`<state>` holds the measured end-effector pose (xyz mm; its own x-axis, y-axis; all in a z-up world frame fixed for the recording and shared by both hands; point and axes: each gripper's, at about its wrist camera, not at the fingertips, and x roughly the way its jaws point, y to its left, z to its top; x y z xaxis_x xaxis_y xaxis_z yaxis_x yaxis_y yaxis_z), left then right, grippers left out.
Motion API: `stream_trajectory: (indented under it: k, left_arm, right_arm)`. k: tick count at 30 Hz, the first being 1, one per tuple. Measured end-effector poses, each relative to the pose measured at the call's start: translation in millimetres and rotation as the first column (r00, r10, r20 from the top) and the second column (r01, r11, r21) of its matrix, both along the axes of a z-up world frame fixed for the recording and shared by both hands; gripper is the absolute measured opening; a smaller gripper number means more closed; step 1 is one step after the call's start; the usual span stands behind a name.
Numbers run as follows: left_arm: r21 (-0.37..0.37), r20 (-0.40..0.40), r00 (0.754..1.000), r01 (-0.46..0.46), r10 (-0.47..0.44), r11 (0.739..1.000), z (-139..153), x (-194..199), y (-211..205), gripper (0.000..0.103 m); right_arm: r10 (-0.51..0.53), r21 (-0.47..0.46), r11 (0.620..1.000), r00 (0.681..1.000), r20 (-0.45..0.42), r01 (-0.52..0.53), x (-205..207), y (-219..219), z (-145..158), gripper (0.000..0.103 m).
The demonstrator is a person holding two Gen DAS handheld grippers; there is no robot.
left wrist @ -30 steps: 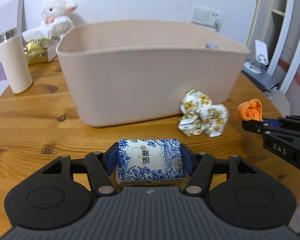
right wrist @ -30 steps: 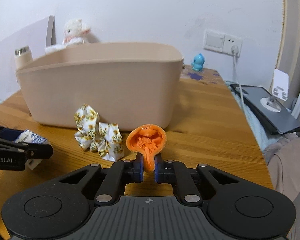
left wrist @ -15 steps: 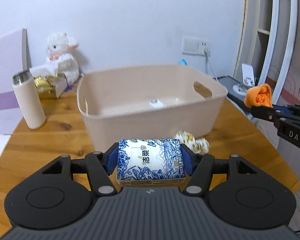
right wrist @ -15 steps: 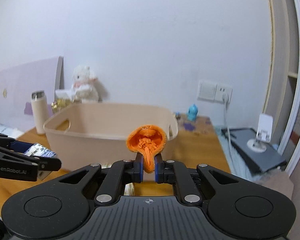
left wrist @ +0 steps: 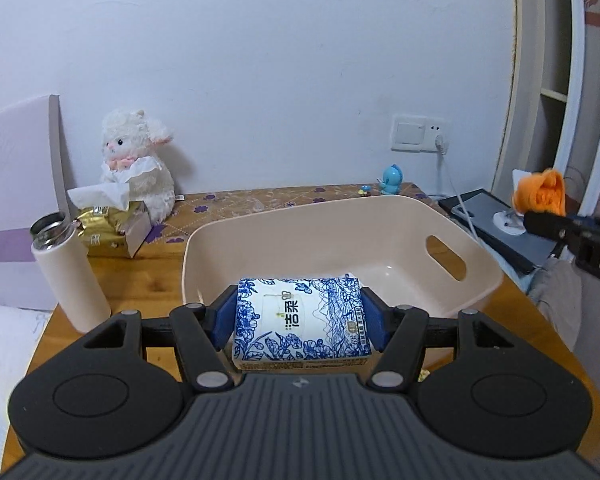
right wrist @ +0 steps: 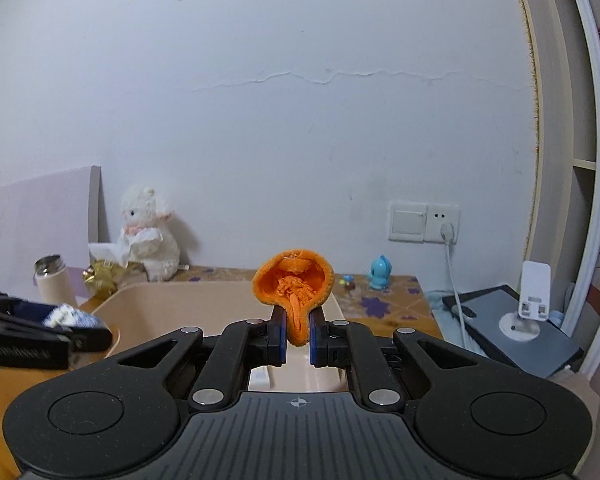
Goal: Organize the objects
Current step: 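Lift both held items into the bin and open both grippers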
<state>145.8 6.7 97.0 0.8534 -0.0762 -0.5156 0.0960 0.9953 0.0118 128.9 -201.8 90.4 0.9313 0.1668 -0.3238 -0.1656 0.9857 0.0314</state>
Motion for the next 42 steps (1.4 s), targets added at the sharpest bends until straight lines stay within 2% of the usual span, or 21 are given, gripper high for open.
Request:
stream_trajectory:
  k: [4,11,15,18,22,26,28,30,32,33,37,42]
  left_arm:
    - [0.030,-0.006,1.000,-0.025,0.025,0.999,-6.6,27.7,-5.6,0.065]
    - [0.046,-0.092,0.994,-0.050,0.054,0.998,-24.5,70.8,-7.4,0.065]
    - [0.001,-0.189,0.980,-0.067,0.066,0.998,-36.4,89.4,-5.4,0.065]
    - [0.030,-0.232,0.970,-0.064,0.069,0.997,-46.7,98.4,-9.8,0.065]
    - [0.029,-0.305,0.950,-0.057,0.063,0.998,-59.5,107.5,-9.9,0.065]
    - [0.052,-0.317,0.946,-0.053,0.067,0.997,-65.1,111.0,-10.5,0.065]
    - [0.050,-0.329,0.942,-0.050,0.064,0.997,-65.1,111.6,-9.9,0.066]
    - [0.044,-0.316,0.946,-0.057,0.068,0.997,-62.2,109.5,-9.1,0.069]
    - [0.053,-0.285,0.955,-0.065,0.077,0.996,-57.3,105.2,-8.5,0.083]
    - [0.058,-0.267,0.960,-0.071,0.084,0.996,-54.1,101.8,-7.1,0.085]
    - [0.040,-0.243,0.967,-0.072,0.080,0.997,-41.6,94.5,-2.1,0.085]
    - [0.042,-0.201,0.976,-0.078,0.085,0.996,-24.8,78.8,0.8,0.085]
  right_arm:
    - [0.001,-0.016,1.000,1.000,-0.012,-0.001,23.5,7.6,-0.9,0.010]
    - [-0.004,-0.021,1.000,0.995,-0.103,0.002,64.3,15.1,-19.4,0.010]
    - [-0.020,-0.044,0.999,0.986,-0.168,0.012,85.2,17.6,-36.3,0.010]
    - [-0.024,-0.055,0.998,0.976,-0.217,0.012,97.0,18.5,-47.0,0.010]
    - [-0.024,-0.101,0.995,0.963,-0.269,-0.004,106.3,22.3,-58.6,0.010]
    - [0.002,-0.108,0.993,0.945,-0.326,-0.039,113.6,24.9,-63.6,0.013]
    - [0.003,-0.112,0.993,0.942,-0.335,-0.043,115.3,25.7,-64.8,0.018]
    - [0.006,-0.109,0.993,0.942,-0.337,-0.046,113.6,26.3,-64.5,0.033]
    - [0.017,-0.089,0.995,0.942,-0.334,-0.050,110.9,23.5,-62.5,0.045]
    - [0.027,-0.069,0.996,0.943,-0.331,-0.053,109.0,21.1,-60.5,0.052]
    - [0.037,-0.040,0.998,0.952,-0.303,-0.052,101.1,15.0,-49.9,0.060]
    - [0.049,-0.039,0.997,0.962,-0.270,-0.061,88.3,10.9,-36.8,0.064]
